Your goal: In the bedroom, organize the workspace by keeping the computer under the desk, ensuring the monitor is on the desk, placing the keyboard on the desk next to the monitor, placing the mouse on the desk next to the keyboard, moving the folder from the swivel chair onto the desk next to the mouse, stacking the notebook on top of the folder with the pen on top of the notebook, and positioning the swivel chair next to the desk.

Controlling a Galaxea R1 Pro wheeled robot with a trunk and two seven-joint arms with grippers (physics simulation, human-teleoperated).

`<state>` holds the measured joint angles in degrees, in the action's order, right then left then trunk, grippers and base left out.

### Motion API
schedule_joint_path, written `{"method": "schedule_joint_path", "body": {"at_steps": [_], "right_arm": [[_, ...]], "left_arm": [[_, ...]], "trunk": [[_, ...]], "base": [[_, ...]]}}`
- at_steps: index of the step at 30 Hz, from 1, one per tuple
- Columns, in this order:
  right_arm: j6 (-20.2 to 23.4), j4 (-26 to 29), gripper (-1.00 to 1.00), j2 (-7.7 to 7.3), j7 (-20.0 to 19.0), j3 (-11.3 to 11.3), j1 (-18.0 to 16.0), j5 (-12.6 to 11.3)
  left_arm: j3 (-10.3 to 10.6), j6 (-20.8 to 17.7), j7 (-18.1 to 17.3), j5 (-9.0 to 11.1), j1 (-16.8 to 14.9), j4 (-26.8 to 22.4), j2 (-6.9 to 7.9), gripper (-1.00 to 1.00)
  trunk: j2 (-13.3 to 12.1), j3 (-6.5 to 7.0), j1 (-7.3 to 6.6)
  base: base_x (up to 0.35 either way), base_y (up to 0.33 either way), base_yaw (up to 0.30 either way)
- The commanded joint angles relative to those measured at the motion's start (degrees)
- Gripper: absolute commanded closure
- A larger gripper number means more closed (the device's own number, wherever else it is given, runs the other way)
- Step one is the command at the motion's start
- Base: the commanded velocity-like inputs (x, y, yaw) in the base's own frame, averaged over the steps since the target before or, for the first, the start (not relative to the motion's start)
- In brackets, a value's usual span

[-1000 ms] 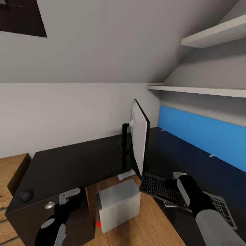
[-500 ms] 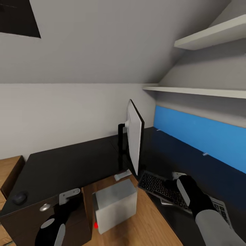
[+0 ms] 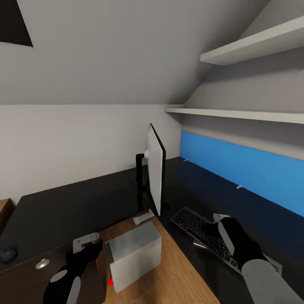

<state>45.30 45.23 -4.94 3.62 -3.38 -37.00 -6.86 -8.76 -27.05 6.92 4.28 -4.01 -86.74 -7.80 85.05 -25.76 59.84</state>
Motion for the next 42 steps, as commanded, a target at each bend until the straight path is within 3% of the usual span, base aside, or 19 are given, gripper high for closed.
{"method": "schedule_joint_path", "body": {"at_steps": [1,22,35,42], "right_arm": [[0.2,-0.5,-1.00,0.14,0.4,0.0,0.0,-0.4],[0.0,-0.5,-1.00,0.57,0.4,0.0,0.0,-0.3],[0.0,-0.5,-1.00,0.59,0.4,0.0,0.0,-0.3],[0.0,-0.5,-1.00,0.63,0.4,0.0,0.0,-0.3]], "left_arm": [[0.0,-0.3,0.3,0.5,0.0,-0.1,-0.06,-1.00],[0.0,-0.3,0.3,0.5,0.0,-0.1,-0.10,-1.00],[0.0,-0.3,0.3,0.5,0.0,-0.1,-0.08,-1.00],[0.0,-0.3,0.3,0.5,0.0,-0.1,-0.09,-1.00]], "trunk": [[0.0,-0.08,-0.01],[0.0,0.27,-0.01],[0.0,0.27,-0.01],[0.0,0.27,-0.01]], "base": [[-0.199,0.000,-0.027],[-0.024,0.000,-0.038],[-0.299,0.000,0.000],[-0.048,-0.089,0.000]]}}
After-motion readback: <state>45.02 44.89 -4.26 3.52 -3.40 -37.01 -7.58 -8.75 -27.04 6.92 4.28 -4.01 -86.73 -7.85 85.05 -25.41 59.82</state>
